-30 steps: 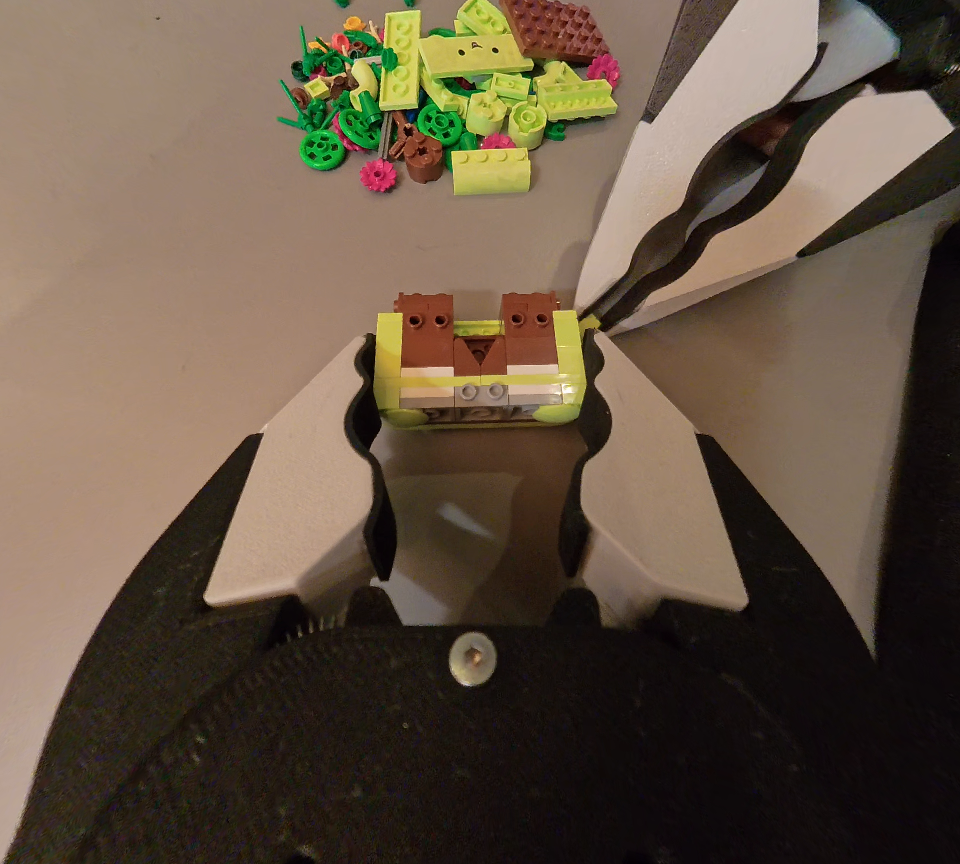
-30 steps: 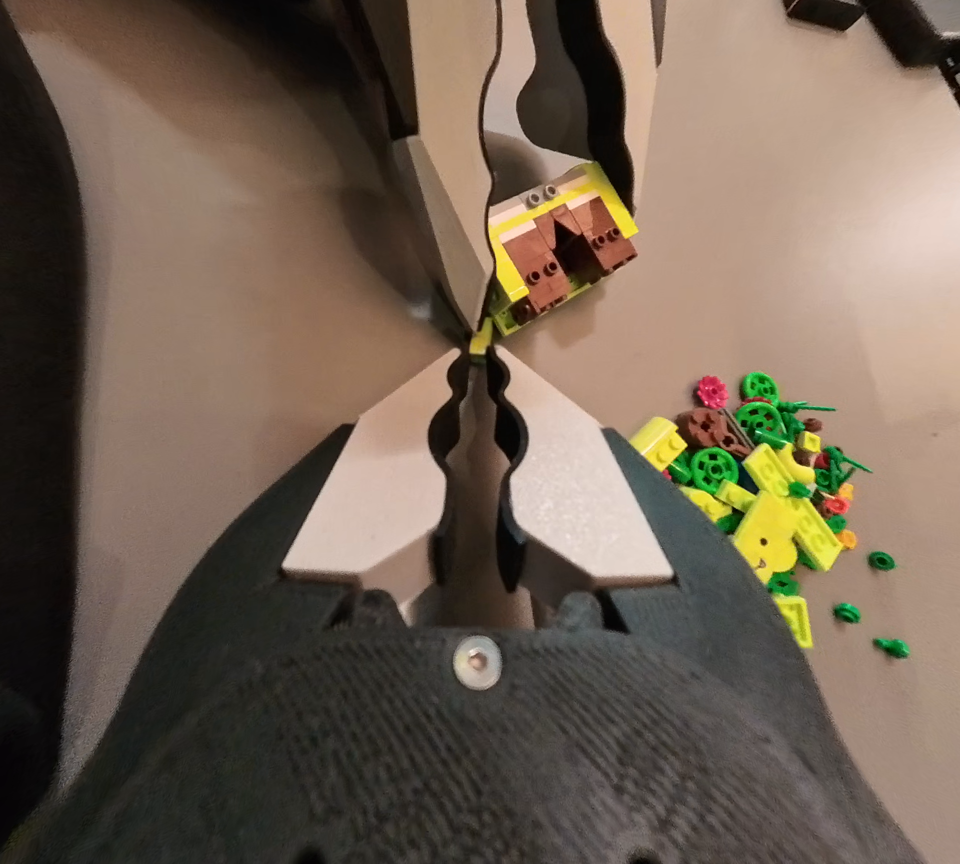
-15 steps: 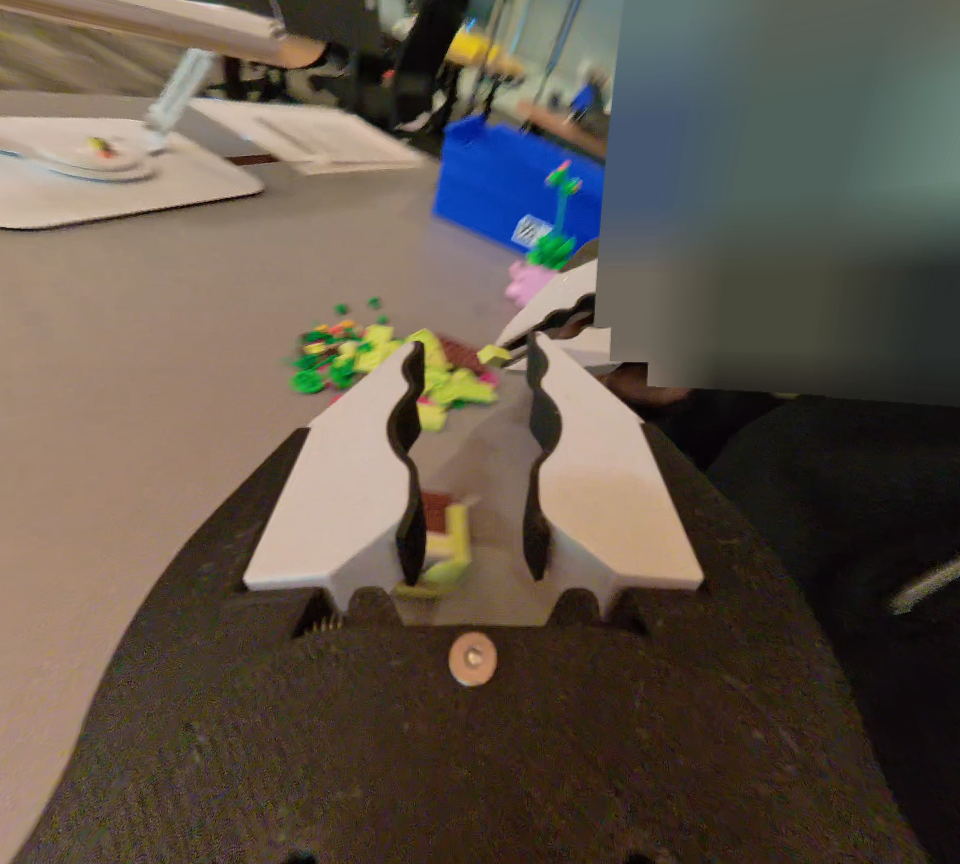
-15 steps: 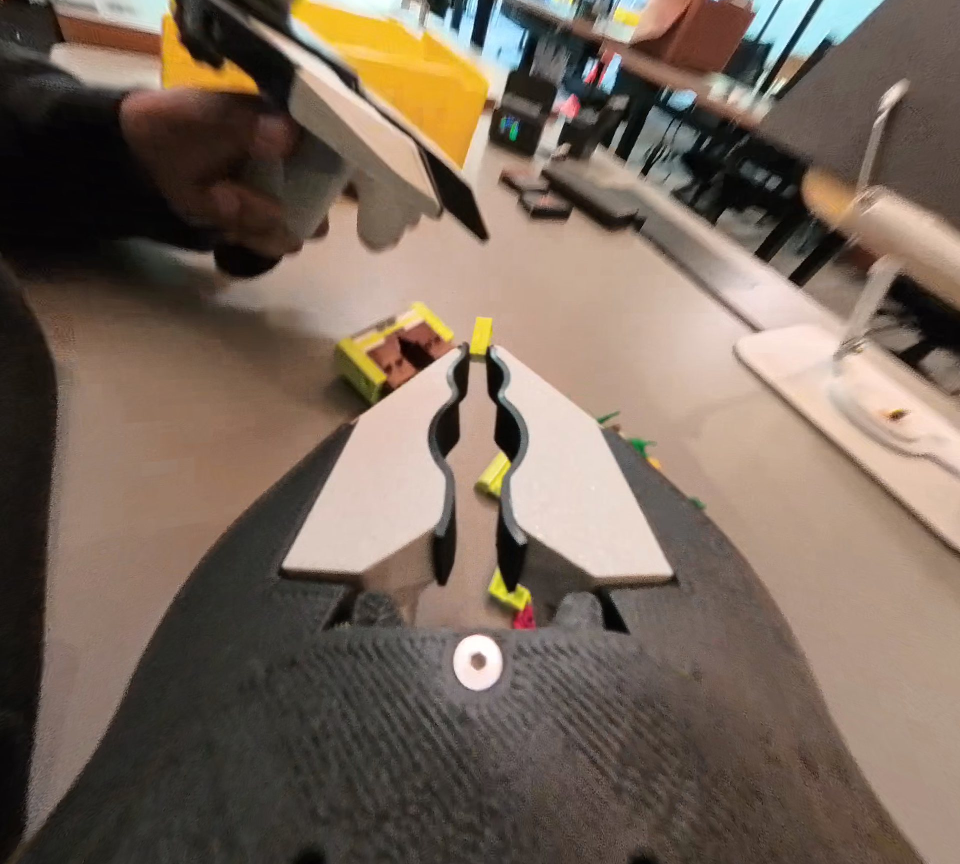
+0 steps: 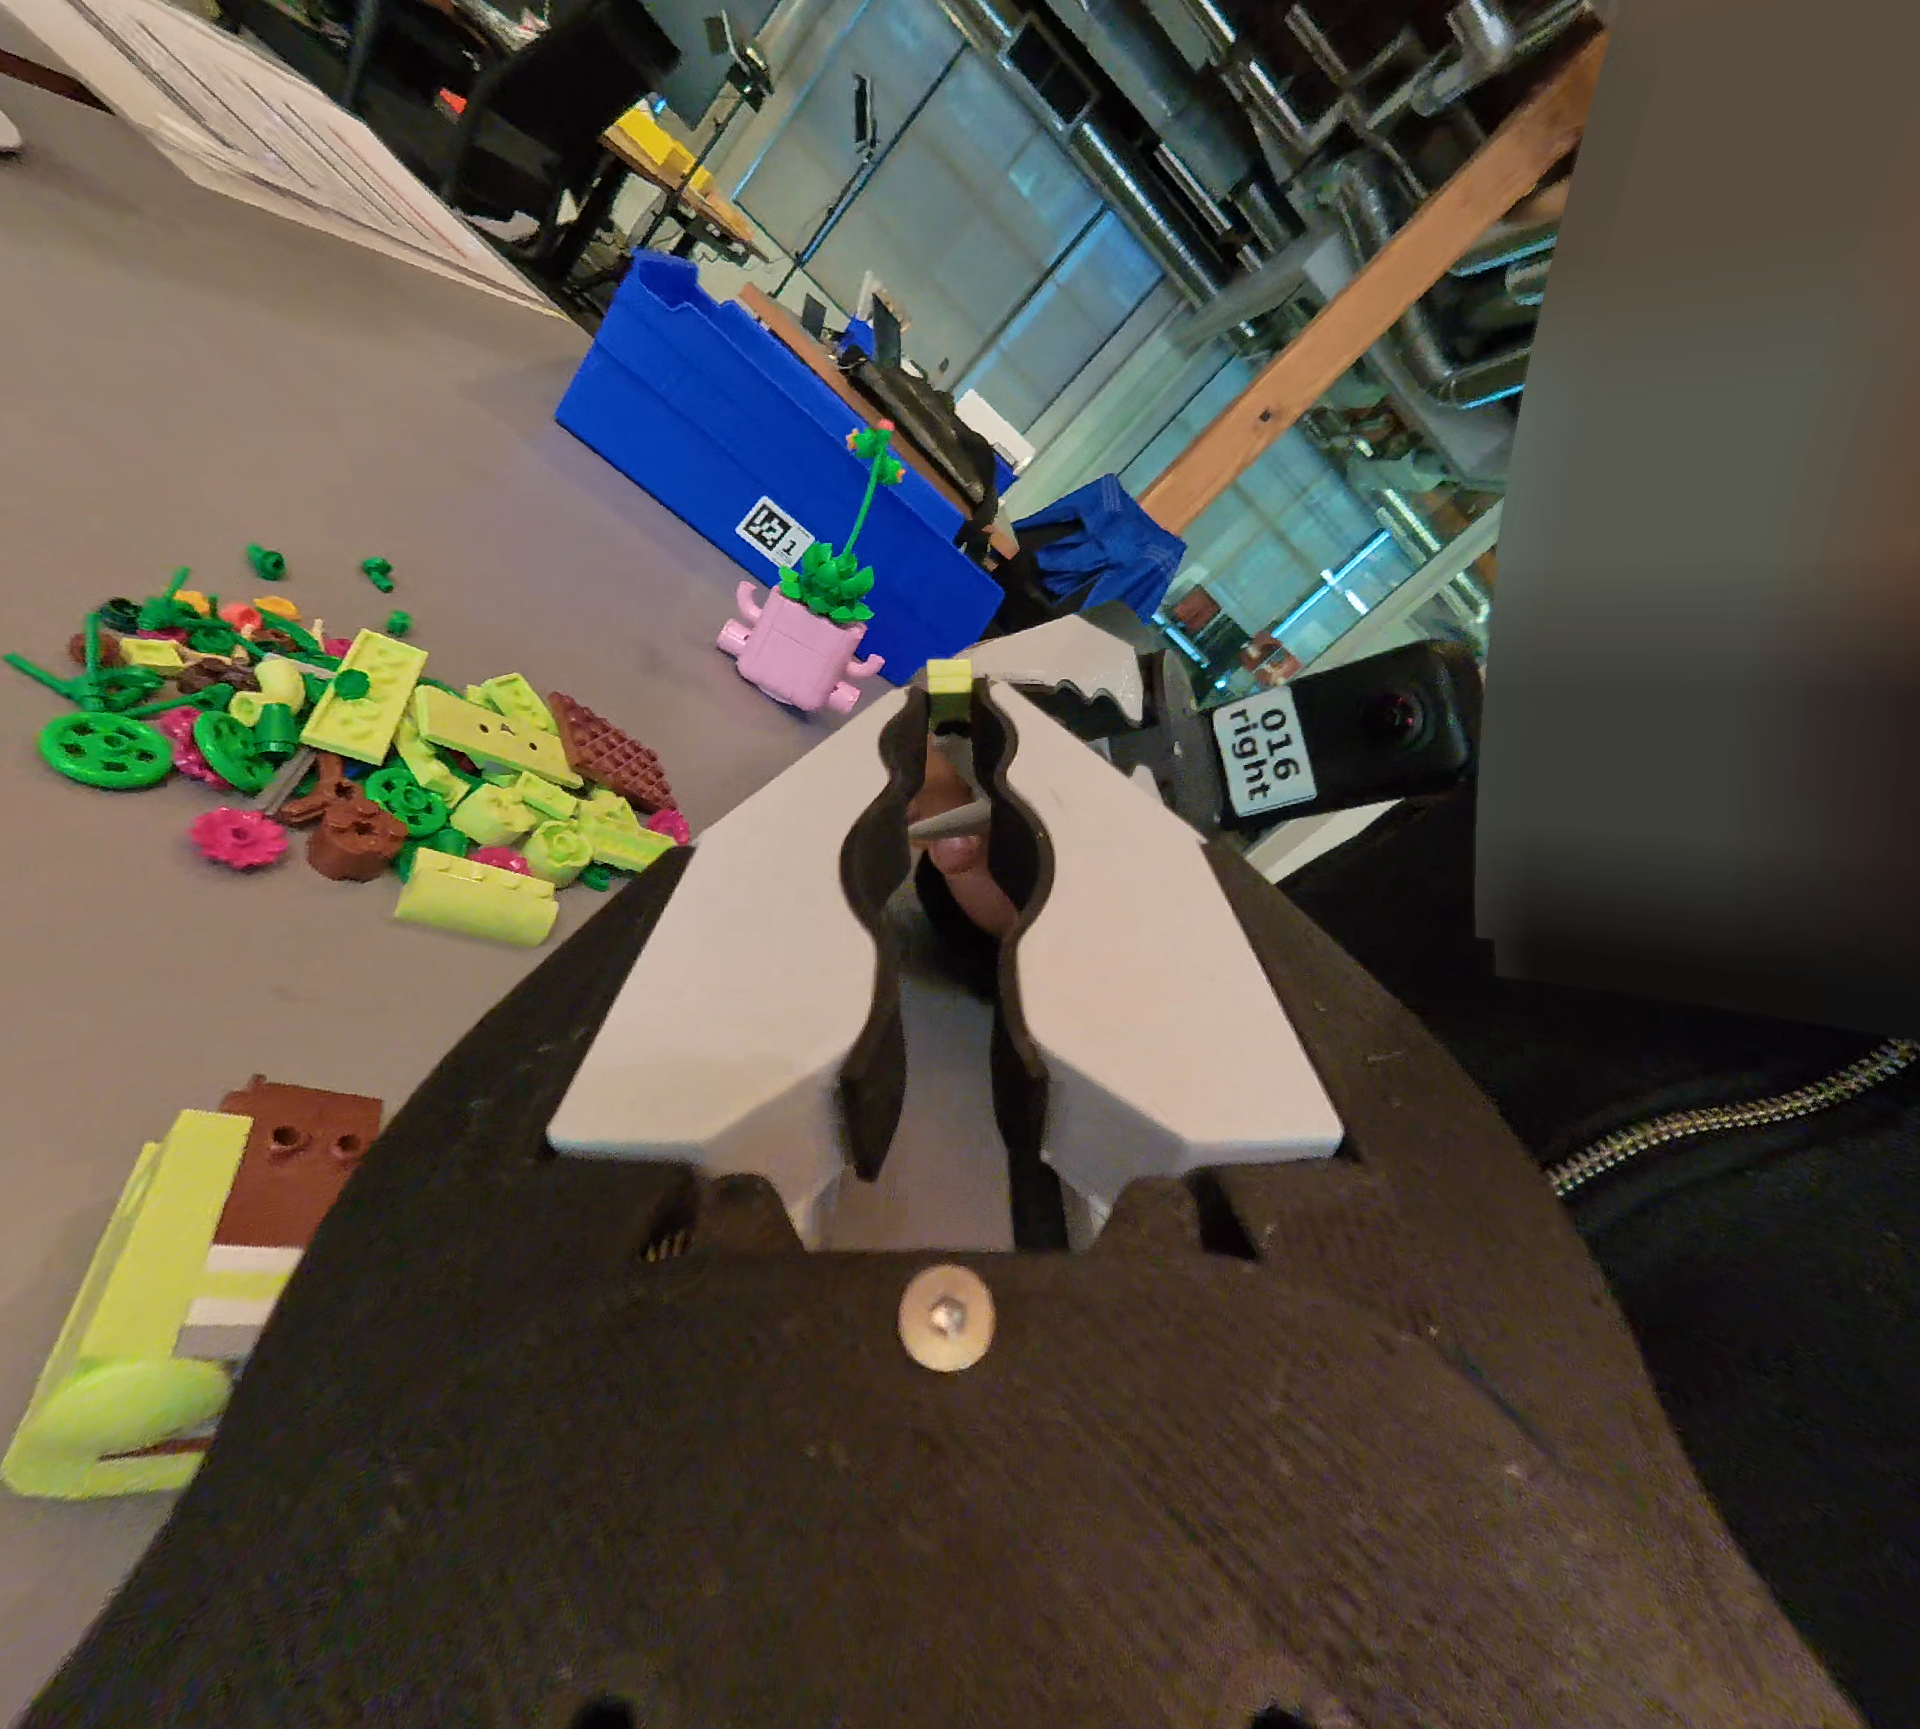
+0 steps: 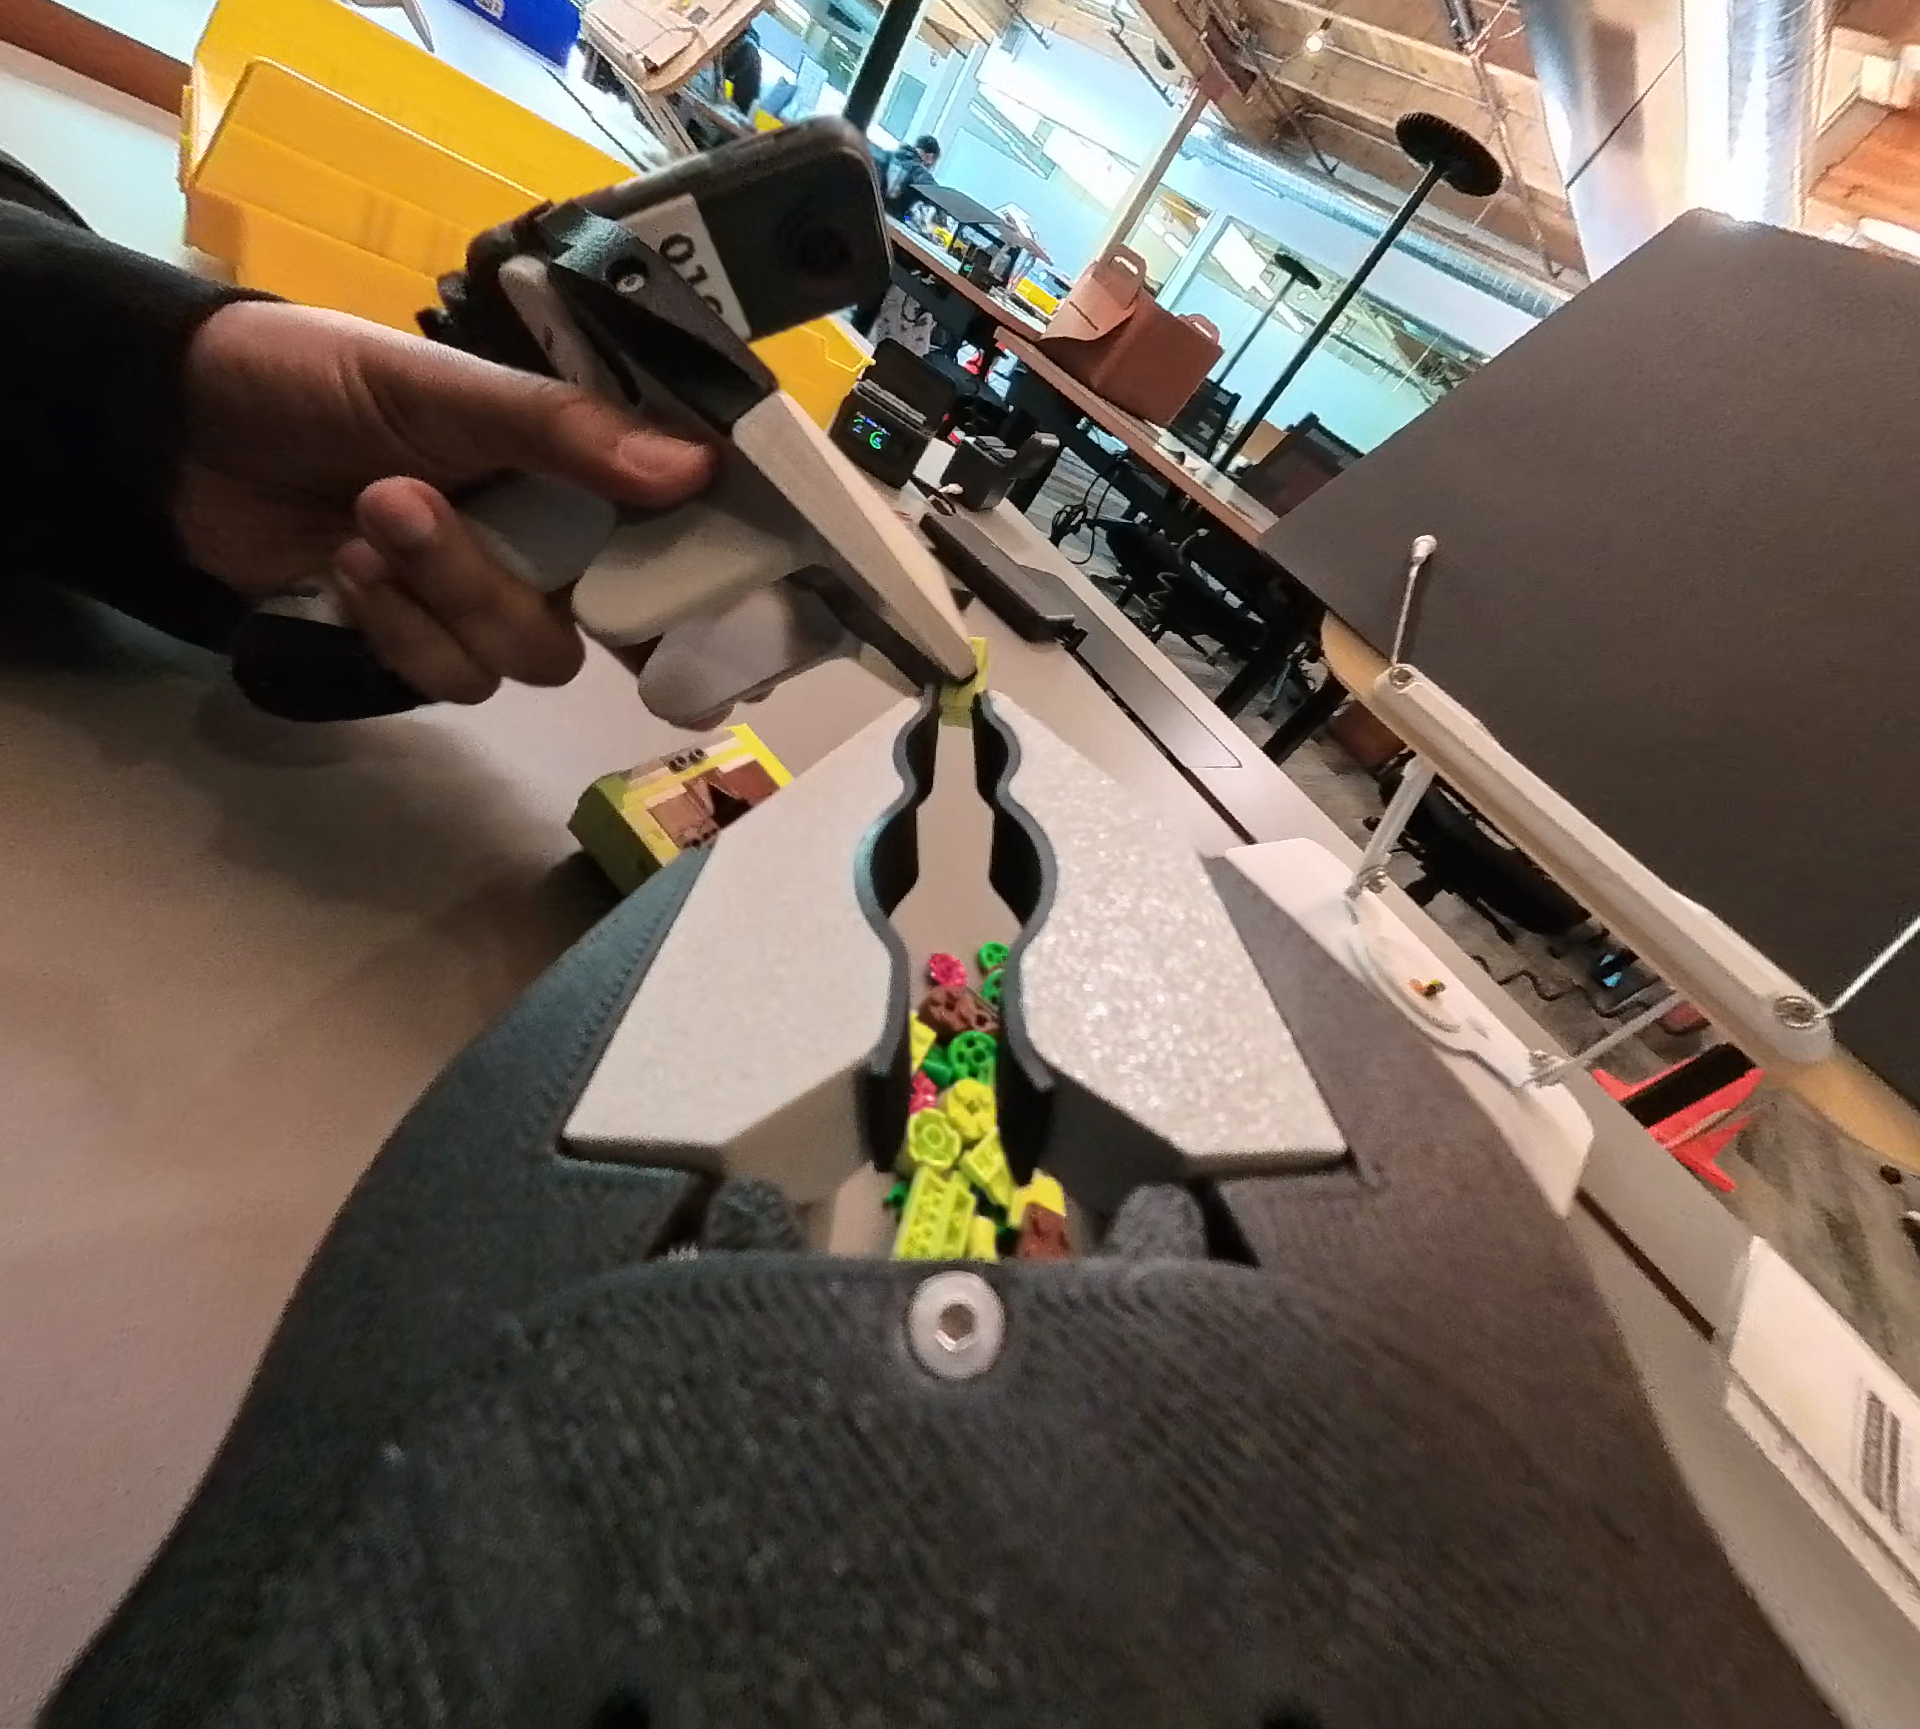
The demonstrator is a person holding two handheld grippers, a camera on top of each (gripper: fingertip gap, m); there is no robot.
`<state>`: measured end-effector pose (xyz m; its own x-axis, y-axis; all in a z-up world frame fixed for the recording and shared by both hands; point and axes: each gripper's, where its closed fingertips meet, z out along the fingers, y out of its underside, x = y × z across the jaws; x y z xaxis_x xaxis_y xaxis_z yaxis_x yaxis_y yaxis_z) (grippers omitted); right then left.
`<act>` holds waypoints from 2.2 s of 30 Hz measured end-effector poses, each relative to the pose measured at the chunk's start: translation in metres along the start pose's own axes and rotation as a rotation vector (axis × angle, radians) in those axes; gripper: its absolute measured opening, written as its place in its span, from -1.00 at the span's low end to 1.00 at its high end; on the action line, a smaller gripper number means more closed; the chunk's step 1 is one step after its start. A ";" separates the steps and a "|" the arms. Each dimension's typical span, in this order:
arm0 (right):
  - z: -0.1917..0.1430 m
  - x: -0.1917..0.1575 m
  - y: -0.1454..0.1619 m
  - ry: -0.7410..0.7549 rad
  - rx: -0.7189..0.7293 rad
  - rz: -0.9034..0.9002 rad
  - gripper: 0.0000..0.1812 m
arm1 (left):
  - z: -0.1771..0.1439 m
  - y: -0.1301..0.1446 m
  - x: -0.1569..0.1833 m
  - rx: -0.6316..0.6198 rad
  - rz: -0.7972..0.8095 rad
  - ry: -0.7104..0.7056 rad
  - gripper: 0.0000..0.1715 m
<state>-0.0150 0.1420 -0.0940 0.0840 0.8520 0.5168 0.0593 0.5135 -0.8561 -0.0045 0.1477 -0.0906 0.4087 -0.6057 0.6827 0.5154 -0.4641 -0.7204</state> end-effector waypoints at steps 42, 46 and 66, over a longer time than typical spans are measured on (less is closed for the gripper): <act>-0.052 -0.071 -0.009 -0.696 0.131 0.218 -0.84 | -0.019 0.080 0.039 -0.540 -0.302 0.399 -0.94; -0.050 -0.062 -0.010 -0.650 0.142 0.223 -0.85 | -0.017 0.070 0.035 -0.479 -0.306 0.381 -0.72; -0.045 -0.050 -0.008 -0.538 0.134 0.154 -0.85 | -0.006 0.062 0.034 -0.380 -0.333 0.349 -0.94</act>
<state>0.0251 0.0903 -0.1130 -0.4382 0.8324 0.3393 -0.0428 0.3577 -0.9329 0.0369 0.0946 -0.1132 -0.0322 -0.5346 0.8445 0.2418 -0.8240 -0.5124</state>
